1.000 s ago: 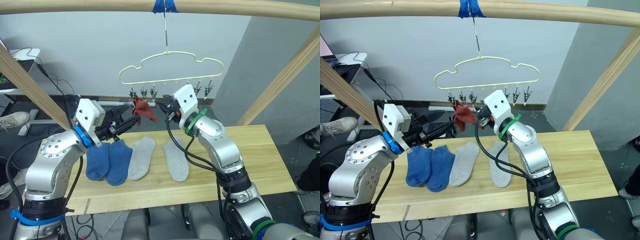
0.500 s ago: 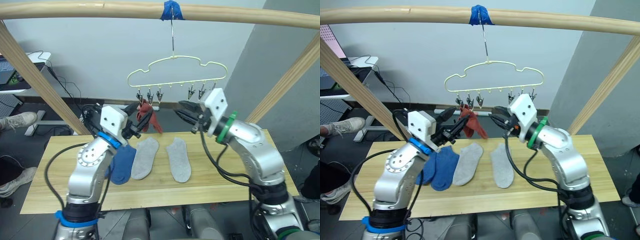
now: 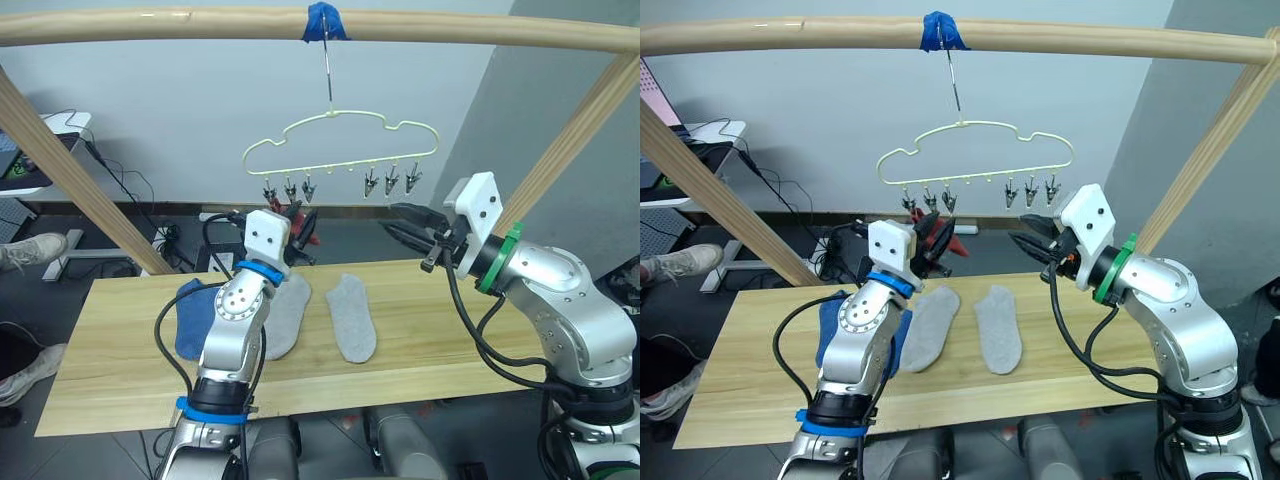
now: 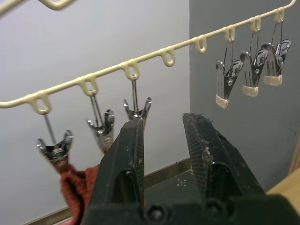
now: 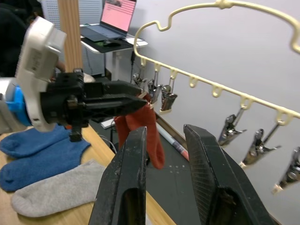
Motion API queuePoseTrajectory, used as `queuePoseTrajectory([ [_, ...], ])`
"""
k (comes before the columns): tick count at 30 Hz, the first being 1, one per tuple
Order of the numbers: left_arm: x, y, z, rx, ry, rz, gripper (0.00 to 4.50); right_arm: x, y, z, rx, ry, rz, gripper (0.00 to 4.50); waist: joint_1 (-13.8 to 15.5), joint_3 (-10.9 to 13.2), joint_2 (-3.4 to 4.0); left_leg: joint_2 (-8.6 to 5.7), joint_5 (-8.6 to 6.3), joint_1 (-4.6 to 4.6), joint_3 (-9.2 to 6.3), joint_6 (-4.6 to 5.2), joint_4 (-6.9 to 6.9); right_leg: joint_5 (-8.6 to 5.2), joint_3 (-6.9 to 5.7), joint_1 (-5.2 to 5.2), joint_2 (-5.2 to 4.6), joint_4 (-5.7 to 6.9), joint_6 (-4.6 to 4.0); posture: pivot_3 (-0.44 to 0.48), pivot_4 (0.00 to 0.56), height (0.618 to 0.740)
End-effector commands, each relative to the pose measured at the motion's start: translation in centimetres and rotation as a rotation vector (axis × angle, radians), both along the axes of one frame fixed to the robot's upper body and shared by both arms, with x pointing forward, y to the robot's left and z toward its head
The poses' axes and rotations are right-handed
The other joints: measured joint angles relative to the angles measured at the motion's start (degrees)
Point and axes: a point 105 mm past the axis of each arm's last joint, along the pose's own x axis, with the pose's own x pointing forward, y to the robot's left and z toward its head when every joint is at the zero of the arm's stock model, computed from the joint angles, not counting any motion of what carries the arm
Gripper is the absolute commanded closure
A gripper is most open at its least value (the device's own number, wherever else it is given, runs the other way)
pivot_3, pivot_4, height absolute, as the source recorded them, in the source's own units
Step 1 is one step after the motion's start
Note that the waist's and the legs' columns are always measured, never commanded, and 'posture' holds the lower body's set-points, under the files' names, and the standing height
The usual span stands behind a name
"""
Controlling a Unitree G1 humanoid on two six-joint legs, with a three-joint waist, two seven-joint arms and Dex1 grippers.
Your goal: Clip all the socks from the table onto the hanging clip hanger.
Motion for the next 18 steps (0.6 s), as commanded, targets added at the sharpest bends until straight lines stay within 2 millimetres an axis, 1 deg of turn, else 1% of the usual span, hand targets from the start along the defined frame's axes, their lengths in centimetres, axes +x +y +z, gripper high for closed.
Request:
queuePoseTrajectory([
  [1,0.7,0.0,1.1,-0.016,-0.059,0.05,3.06,-0.9,-0.4,1.1,0.005,-0.041,-0.011,3.23,-0.44,0.02,0.01,0.0,0.0,0.0,0.01,0.0,-0.01,0.0,0.02,-0.01,0.0,-0.01,0.0,-0.294,0.236,0.74],
  [2,0.8,0.0,1.1,-0.016,-0.064,0.057,3.06,-1.0,-0.4,1.2,0.002,-0.04,-0.014,3.23,-0.66,0.02,0.01,0.0,0.0,0.0,0.02,0.0,-0.01,0.0,0.02,0.0,0.0,-0.01,0.01,-0.302,0.238,0.74],
  [5,0.7,-0.3,0.9,-0.035,-0.071,0.056,2.47,-1.0,-0.7,1.3,-0.006,-0.038,-0.028,3.23,-1.72,0.06,0.04,0.0,0.0,0.0,0.01,0.0,-0.04,-0.02,0.02,-0.01,0.0,-0.03,0.02,-0.319,0.241,0.74],
  [8,0.9,-0.5,0.6,-0.03,-0.069,0.075,1.57,-1.0,-1.1,1.4,-0.012,-0.038,-0.042,3.23,-2.22,0.12,0.04,0.0,0.0,-0.01,0.02,0.0,-0.05,-0.03,0.02,0.0,0.0,-0.06,0.03,-0.333,0.249,0.74],
  [18,1.7,0.5,1.3,-0.096,-0.091,0.172,1.57,-1.1,-1.8,1.1,-0.024,-0.03,-0.065,3.23,-4.77,0.35,0.1,0.0,0.0,-0.02,0.02,0.0,-0.14,-0.04,0.03,0.0,0.0,-0.19,0.05,-0.351,0.26,0.74],
])
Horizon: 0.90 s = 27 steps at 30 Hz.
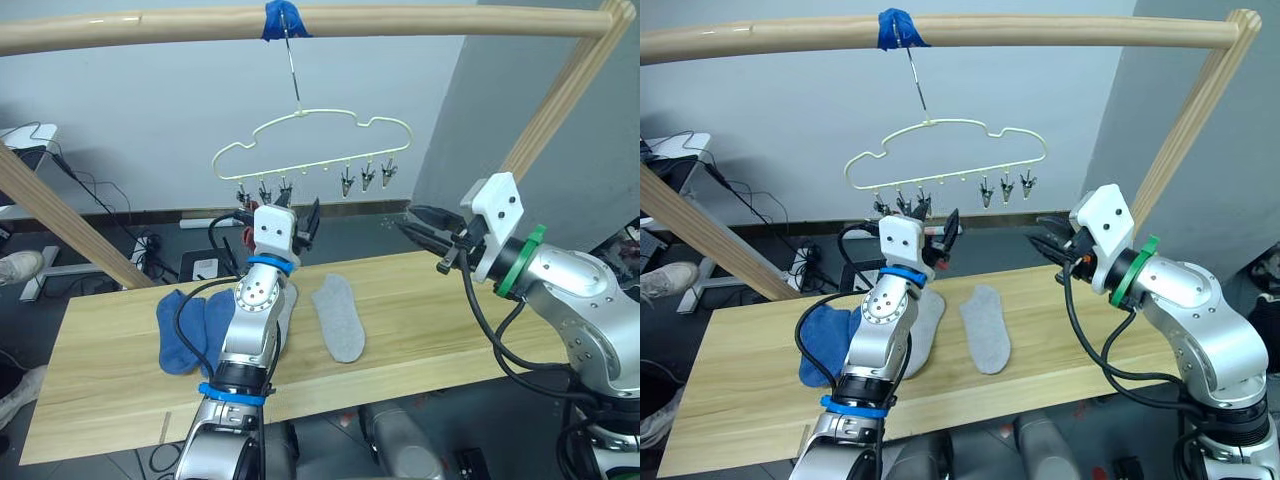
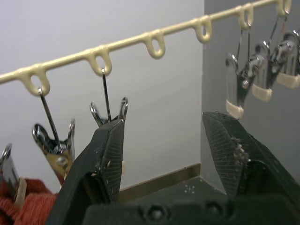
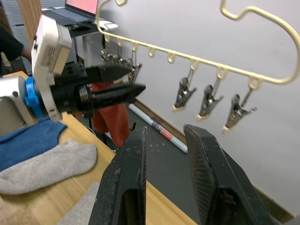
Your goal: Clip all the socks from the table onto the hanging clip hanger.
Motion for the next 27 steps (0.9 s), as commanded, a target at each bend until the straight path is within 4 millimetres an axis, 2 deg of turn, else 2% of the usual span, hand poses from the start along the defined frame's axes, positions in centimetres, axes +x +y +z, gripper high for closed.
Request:
queuePoseTrajectory([
  [1,-0.1,0.4,1.6,-0.039,-0.067,0.036,1.57,-0.7,-0.2,1.3,0.006,-0.064,0.001,3.23,-0.43,0.09,0.0,0.0,0.0,-0.01,0.0,0.0,-0.02,0.0,0.0,0.0,0.0,-0.04,0.0,-0.351,0.26,0.74],
  [5,-0.8,0.6,1.9,-0.057,-0.083,0.042,1.57,-0.8,-0.2,1.2,0.001,-0.061,0.005,3.23,-1.09,0.21,0.01,0.0,0.0,-0.03,-0.01,0.0,-0.06,0.0,0.0,-0.01,0.0,-0.09,0.01,-0.354,0.261,0.74],
  [12,-2.3,0.6,1.1,-0.064,-0.061,0.063,1.57,-1.2,0.2,1.5,0.017,-0.071,0.047,3.23,-2.14,0.6,0.02,0.0,0.0,-0.04,0.0,0.0,-0.14,-0.01,0.0,0.0,-0.01,-0.18,0.02,-0.353,0.261,0.74],
  [16,-2.4,1.2,1.0,-0.066,-0.044,0.097,1.57,-1.4,0.6,1.5,0.029,-0.06,0.076,3.23,-2.15,0.98,0.0,0.0,0.0,-0.04,-0.01,0.0,-0.13,-0.01,0.0,-0.01,-0.01,-0.19,0.02,-0.346,0.263,0.74],
  [19,-2.2,1.8,0.9,-0.064,-0.035,0.121,1.55,-1.4,0.8,1.6,0.043,-0.055,0.089,2.64,-2.16,1.11,0.02,0.0,0.0,-0.05,0.0,0.0,-0.18,-0.01,-0.01,-0.01,-0.01,-0.26,0.02,-0.343,0.264,0.74],
  [23,-2.2,2.1,1.0,-0.066,-0.034,0.145,1.55,-1.3,0.9,1.5,0.028,-0.057,0.095,1.46,-2.08,1.2,0.08,0.01,0.0,-0.12,-0.01,0.0,-0.36,0.04,-0.02,-0.01,-0.01,-0.59,0.09,-0.339,0.268,0.74],
  [27,-2.3,2.5,1.0,-0.063,-0.03,0.173,1.55,-1.5,1.1,1.2,0.024,-0.05,0.109,1.46,-1.96,1.2,0.08,-0.01,-0.01,-0.2,0.02,0.0,-0.55,0.04,-0.02,-0.02,-0.06,-0.85,0.11,-0.336,0.269,0.74],
])
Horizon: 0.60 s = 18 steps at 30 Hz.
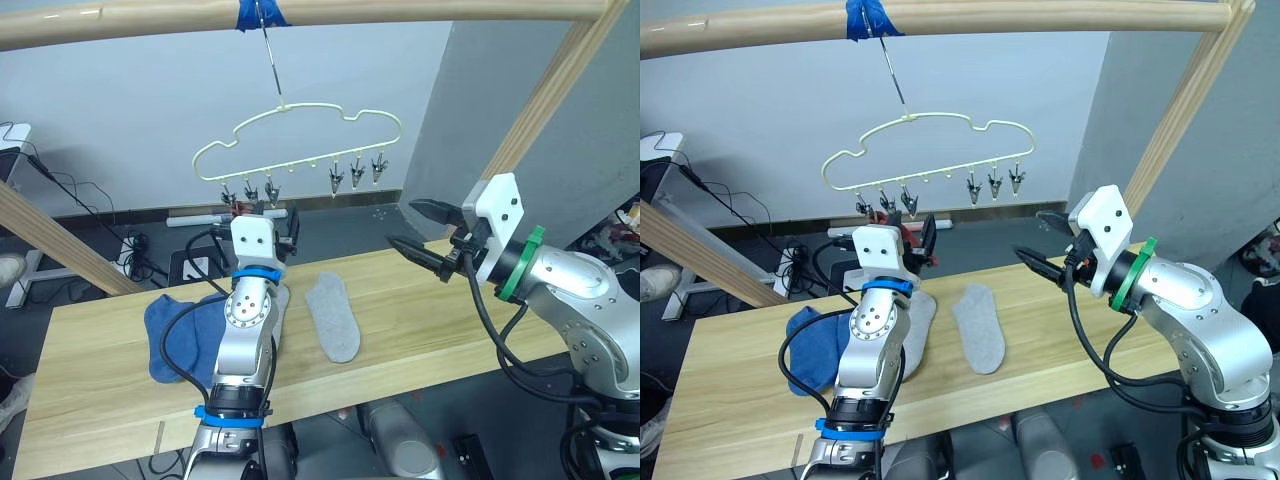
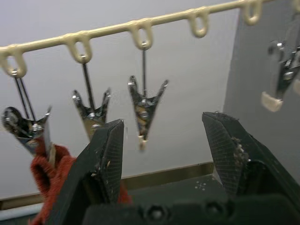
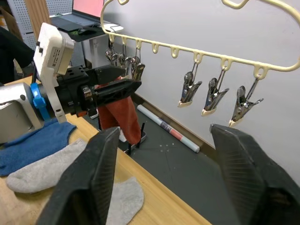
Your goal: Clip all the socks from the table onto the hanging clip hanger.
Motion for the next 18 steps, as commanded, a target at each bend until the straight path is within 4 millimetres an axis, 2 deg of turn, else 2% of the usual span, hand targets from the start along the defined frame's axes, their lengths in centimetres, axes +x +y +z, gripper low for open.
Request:
queuePoseTrajectory([
  [1,-0.4,0.2,1.4,0.009,-0.052,0.019,1.55,-0.7,0.4,0.9,0.003,-0.051,0.034,1.46,0.07,0.0,0.0,-0.01,0.0,0.0,0.0,0.0,-0.09,0.0,-0.01,0.0,0.0,-0.07,0.0,-0.336,0.269,0.74],
  [18,0.6,0.5,2.5,0.029,-0.068,0.042,1.55,-0.7,0.7,-0.3,0.004,-0.03,0.065,1.46,0.23,0.01,-0.01,0.0,0.0,0.01,-0.01,0.0,-0.25,-0.01,-0.03,-0.03,0.0,-0.14,0.0,-0.304,0.264,0.74],
])
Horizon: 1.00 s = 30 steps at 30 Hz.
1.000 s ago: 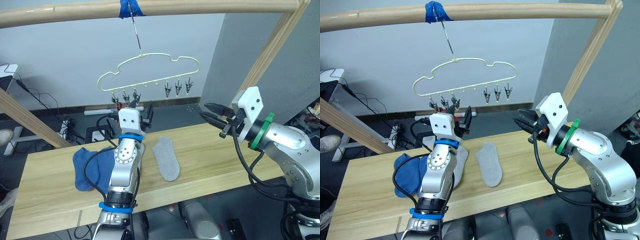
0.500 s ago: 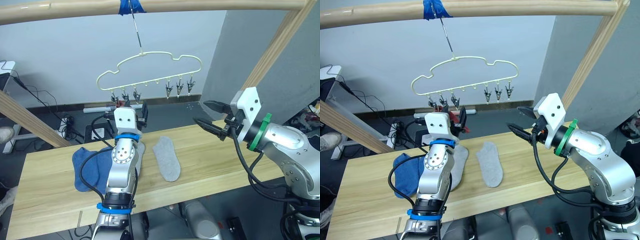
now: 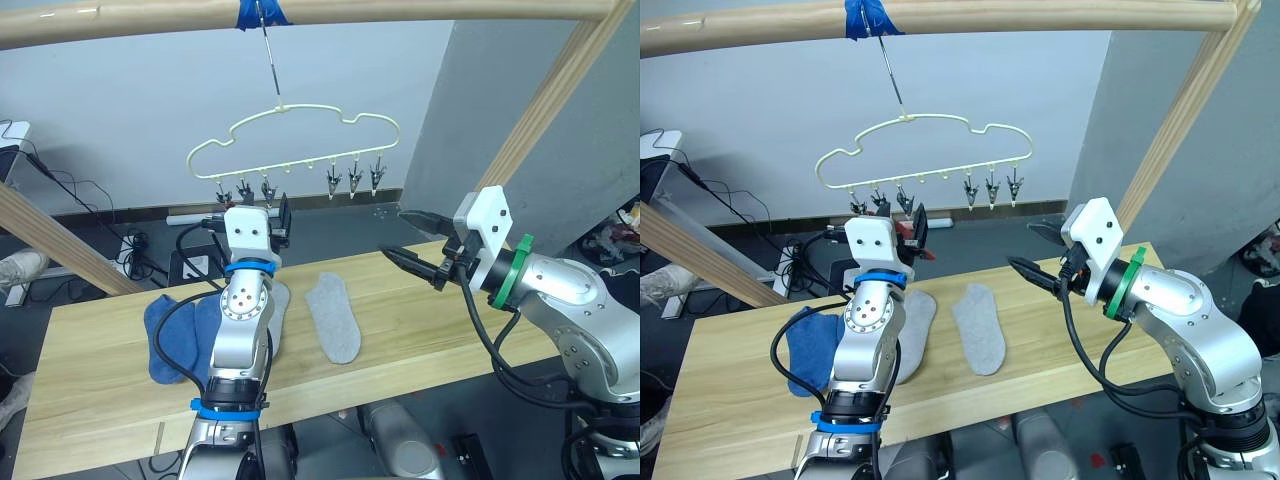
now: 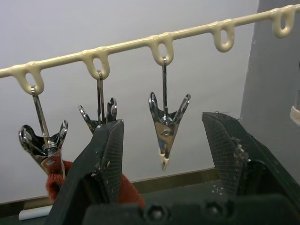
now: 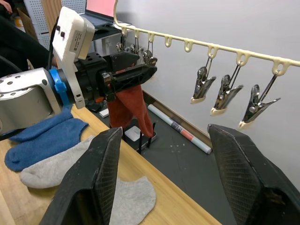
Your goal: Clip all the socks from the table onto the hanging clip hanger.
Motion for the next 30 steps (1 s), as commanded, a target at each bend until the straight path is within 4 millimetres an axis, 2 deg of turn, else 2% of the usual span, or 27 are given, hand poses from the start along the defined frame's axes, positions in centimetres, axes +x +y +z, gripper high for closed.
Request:
queuePoseTrajectory([
  [1,0.2,-0.3,1.5,0.008,-0.05,-0.008,1.55,-0.3,0.2,0.7,0.003,-0.045,0.019,1.46,0.05,0.0,-0.01,0.0,0.0,0.0,0.0,0.0,0.0,0.0,0.0,0.0,0.0,0.0,0.0,-0.304,0.264,0.74],
  [14,1.1,-0.7,2.4,0.02,-0.076,-0.004,1.55,-0.2,0.1,0.7,0.006,-0.038,0.026,1.46,0.14,0.02,-0.01,-0.01,0.0,0.0,0.01,0.0,0.0,0.0,0.01,0.0,0.0,-0.01,0.0,-0.302,0.265,0.74],
  [17,1.1,-0.7,2.8,0.033,-0.095,-0.006,2.1,-0.2,0.1,0.7,0.006,-0.037,0.028,1.43,0.14,0.02,-0.01,-0.01,0.0,0.0,0.0,0.0,0.0,0.0,0.0,0.0,0.0,-0.01,0.0,-0.302,0.265,0.74],
  [22,1.2,-0.4,3.0,0.047,-0.103,-0.001,3.6,-0.2,0.1,0.6,0.006,-0.033,0.029,1.43,0.16,0.02,-0.01,-0.01,0.0,0.0,0.0,0.0,0.0,0.0,0.01,0.0,0.0,-0.01,0.0,-0.301,0.266,0.74],
  [25,1.0,-0.4,2.9,0.056,-0.103,-0.006,4.19,-0.3,0.1,0.6,0.006,-0.031,0.031,1.43,0.18,0.03,0.0,0.0,0.0,0.0,0.0,0.0,-0.01,0.0,0.0,0.0,0.0,-0.01,0.0,-0.299,0.267,0.74],
  [27,0.9,-0.3,2.8,0.065,-0.102,-0.008,4.45,-0.3,0.1,0.5,0.005,-0.029,0.032,1.43,0.21,0.03,0.0,0.0,0.0,0.0,0.0,0.0,-0.01,0.0,0.0,0.0,0.0,-0.01,0.0,-0.299,0.267,0.74],
  [30,0.7,-0.2,2.7,0.084,-0.096,-0.026,4.47,-0.3,0.1,0.2,-0.005,-0.023,0.033,1.43,0.21,0.04,0.01,0.0,0.0,0.0,0.01,0.0,0.0,0.0,0.01,0.0,0.0,-0.01,0.0,-0.294,0.267,0.74],
])
